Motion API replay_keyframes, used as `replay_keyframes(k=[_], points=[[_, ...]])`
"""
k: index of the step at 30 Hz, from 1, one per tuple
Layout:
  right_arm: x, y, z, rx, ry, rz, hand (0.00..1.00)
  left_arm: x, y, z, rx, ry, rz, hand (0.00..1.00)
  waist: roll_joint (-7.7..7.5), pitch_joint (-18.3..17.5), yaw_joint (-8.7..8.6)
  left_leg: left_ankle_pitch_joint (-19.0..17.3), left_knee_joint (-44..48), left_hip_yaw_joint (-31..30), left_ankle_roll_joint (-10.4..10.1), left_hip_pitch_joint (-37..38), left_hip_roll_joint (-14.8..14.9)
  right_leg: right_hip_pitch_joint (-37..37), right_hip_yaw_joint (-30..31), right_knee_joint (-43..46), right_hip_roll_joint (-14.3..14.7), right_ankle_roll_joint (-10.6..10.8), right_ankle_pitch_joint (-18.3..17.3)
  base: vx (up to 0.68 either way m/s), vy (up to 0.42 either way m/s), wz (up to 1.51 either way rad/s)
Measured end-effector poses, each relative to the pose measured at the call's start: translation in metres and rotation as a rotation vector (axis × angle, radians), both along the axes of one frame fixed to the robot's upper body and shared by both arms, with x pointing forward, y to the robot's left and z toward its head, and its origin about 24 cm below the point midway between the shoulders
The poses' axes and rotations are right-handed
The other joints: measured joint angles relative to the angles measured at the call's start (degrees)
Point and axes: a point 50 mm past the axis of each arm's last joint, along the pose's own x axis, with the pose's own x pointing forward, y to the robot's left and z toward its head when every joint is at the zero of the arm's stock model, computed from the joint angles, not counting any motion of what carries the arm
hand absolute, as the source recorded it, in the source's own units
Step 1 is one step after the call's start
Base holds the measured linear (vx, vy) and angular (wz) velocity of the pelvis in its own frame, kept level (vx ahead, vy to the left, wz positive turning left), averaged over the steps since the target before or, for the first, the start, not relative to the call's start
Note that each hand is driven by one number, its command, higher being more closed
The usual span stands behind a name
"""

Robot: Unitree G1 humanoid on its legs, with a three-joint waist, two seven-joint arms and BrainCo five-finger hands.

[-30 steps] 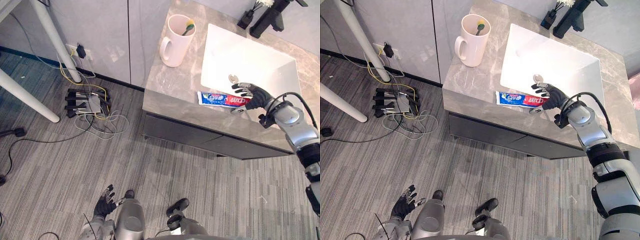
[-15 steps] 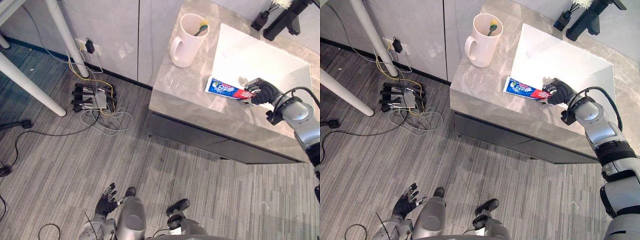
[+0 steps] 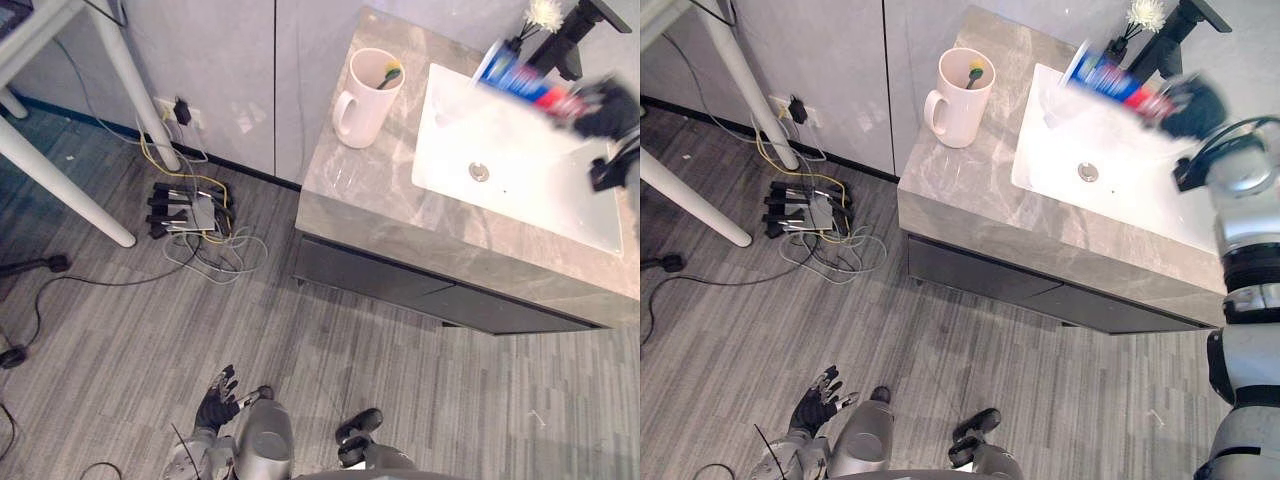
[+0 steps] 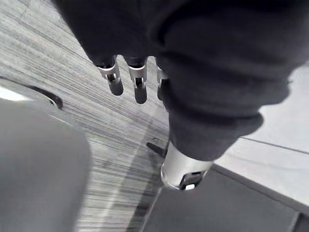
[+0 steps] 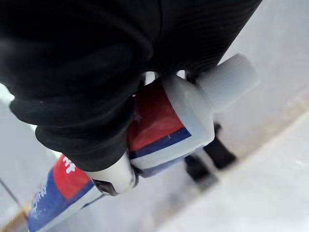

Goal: Organize washtable

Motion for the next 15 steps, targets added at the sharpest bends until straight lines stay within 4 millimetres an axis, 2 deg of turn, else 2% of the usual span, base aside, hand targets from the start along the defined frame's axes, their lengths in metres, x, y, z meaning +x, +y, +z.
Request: replay_keyframes(k=[2, 3, 5, 7, 10, 12, 13, 15], points=[[-0.003, 0.008, 0.012, 0.137, -0.146, 0.027, 1.0, 0.015, -0.004, 0.019, -0.04, -0.11, 0.035, 0.0, 1.88, -1.61, -0.09, 0.0, -0.02, 0.01, 0.0, 0.57, -0.06, 0.5, -0.16, 0.0, -0.05, 0.08, -0.06, -0.01, 0.004, -0.02], [-0.001, 0.014, 0.013, 0.164, -0.169, 0.047, 1.0, 0.019, -0.003, 0.024, -0.049, -0.142, 0.043, 0.0, 2.23, -2.09, -0.25, 0.0, -0.03, 0.09, 0.0, 0.74, -0.04, 0.51, -0.02, 0.0, -0.04, 0.08, -0.06, -0.02, 0.0, -0.18], [0.009, 0.044, 0.007, 0.215, -0.198, 0.143, 1.0, 0.039, -0.002, 0.046, -0.076, -0.261, 0.074, 0.0, 3.63, -3.26, -1.06, 0.0, -1.24, 0.45, 0.0, 2.58, -0.01, 1.3, 0.43, -0.22, -0.09, 0.53, -0.41, -0.02, -0.015, -0.17], [0.017, 0.065, 0.001, 0.249, -0.198, 0.208, 1.0, 0.052, -0.002, 0.062, -0.097, -0.345, 0.086, 0.0, 4.14, -3.87, -1.51, 0.0, -2.19, 0.96, 0.0, 3.54, 0.0, 1.58, 0.66, -0.79, -0.02, 0.55, -0.42, -0.04, -0.025, -0.15], [0.025, 0.107, -0.021, 0.326, -0.181, 0.333, 1.0, 0.081, -0.011, 0.097, -0.155, -0.515, 0.047, 0.0, 4.42, -4.74, -1.56, 0.0, -2.93, 2.2, 0.0, 4.28, -0.17, 1.58, 1.97, -1.96, 0.1, 0.55, -0.42, -0.06, -0.017, -0.2], [0.028, 0.141, -0.046, 0.4, -0.141, 0.431, 1.0, 0.104, -0.021, 0.125, -0.156, -0.626, -0.04, 0.0, 4.59, -4.92, -1.63, 0.15, -2.98, 2.42, -0.2, 4.96, -0.12, 2.1, 2.05, -2.13, 0.21, 0.55, -0.42, -0.04, -0.016, -0.06], [0.028, 0.149, -0.052, 0.419, -0.129, 0.452, 1.0, 0.11, -0.023, 0.133, -0.151, -0.656, -0.064, 0.0, 4.6, -4.93, -1.68, 0.19, -3.01, 2.37, -0.2, 5.19, -0.12, 2.36, 2.02, -2.17, 0.23, 0.57, -0.44, -0.05, -0.011, 0.0], [0.027, 0.179, -0.069, 0.46, -0.089, 0.532, 1.0, 0.128, -0.029, 0.164, -0.136, -0.77, -0.113, 0.0, 4.6, -4.94, -1.82, 0.28, -3.03, 2.35, -0.26, 5.51, -0.14, 2.65, 2.01, -2.17, 0.21, 0.58, -0.44, -0.05, 0.001, 0.01]])
